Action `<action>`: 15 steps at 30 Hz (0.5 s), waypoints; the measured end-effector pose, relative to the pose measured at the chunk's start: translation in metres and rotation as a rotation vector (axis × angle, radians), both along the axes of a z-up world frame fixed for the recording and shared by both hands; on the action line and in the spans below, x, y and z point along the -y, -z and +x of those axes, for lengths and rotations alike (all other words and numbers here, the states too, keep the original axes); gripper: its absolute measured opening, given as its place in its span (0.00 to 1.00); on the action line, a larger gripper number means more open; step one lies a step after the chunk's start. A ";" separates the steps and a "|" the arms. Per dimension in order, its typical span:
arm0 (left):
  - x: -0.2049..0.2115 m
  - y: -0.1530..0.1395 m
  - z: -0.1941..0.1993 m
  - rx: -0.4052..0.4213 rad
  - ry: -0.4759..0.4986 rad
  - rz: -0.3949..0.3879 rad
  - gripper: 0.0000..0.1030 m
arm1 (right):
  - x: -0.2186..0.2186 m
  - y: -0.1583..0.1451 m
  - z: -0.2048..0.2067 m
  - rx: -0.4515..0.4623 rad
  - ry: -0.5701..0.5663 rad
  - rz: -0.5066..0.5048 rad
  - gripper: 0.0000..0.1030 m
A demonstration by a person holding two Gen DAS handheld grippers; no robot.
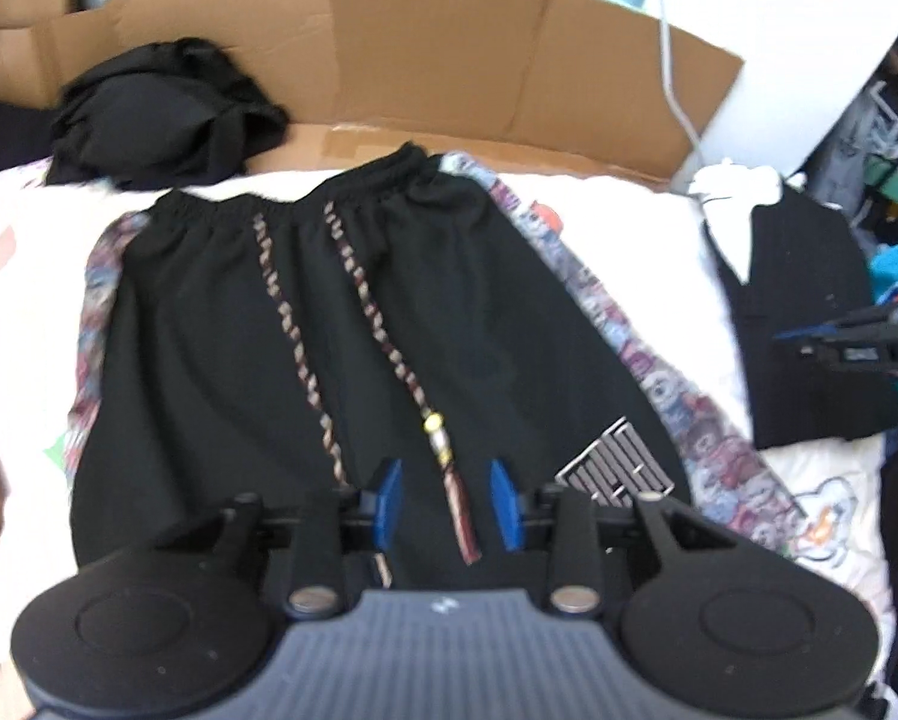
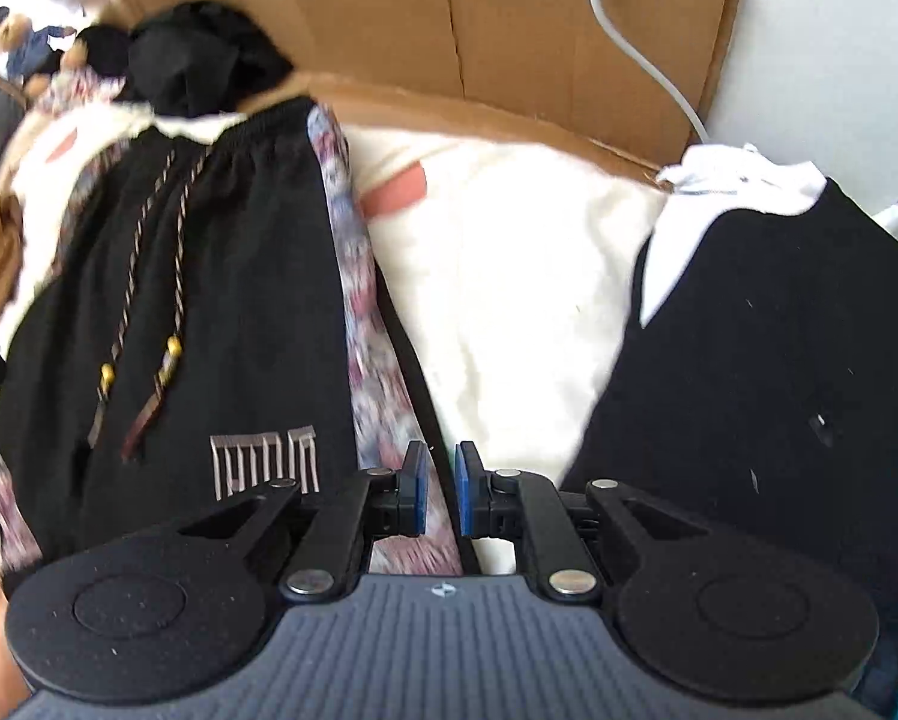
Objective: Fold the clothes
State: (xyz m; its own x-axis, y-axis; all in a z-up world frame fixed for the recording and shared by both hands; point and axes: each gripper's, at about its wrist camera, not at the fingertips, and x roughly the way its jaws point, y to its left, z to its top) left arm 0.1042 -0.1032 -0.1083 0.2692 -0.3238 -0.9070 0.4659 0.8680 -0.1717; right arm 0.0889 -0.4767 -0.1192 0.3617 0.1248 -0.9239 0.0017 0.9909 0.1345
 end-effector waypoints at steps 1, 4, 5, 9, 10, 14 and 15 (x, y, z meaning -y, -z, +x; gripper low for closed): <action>-0.003 -0.005 0.008 0.003 -0.009 0.000 0.35 | 0.000 0.000 0.005 0.003 0.012 0.019 0.11; -0.013 -0.025 0.023 0.042 -0.043 -0.010 0.39 | -0.005 0.001 0.017 0.008 0.005 0.043 0.11; -0.017 -0.032 0.025 0.057 -0.046 -0.026 0.41 | -0.009 0.002 0.023 0.007 -0.007 0.046 0.12; -0.036 -0.039 0.026 0.071 -0.005 -0.014 0.46 | -0.024 0.008 0.042 0.004 -0.050 0.035 0.13; -0.043 -0.038 0.025 0.081 0.012 -0.003 0.46 | -0.024 0.009 0.045 0.016 -0.047 0.056 0.15; -0.072 -0.027 0.027 0.082 0.028 0.002 0.46 | -0.019 0.020 0.053 0.040 -0.009 0.096 0.39; -0.080 -0.022 0.027 0.079 0.026 0.000 0.46 | -0.018 0.026 0.056 0.036 -0.009 0.095 0.39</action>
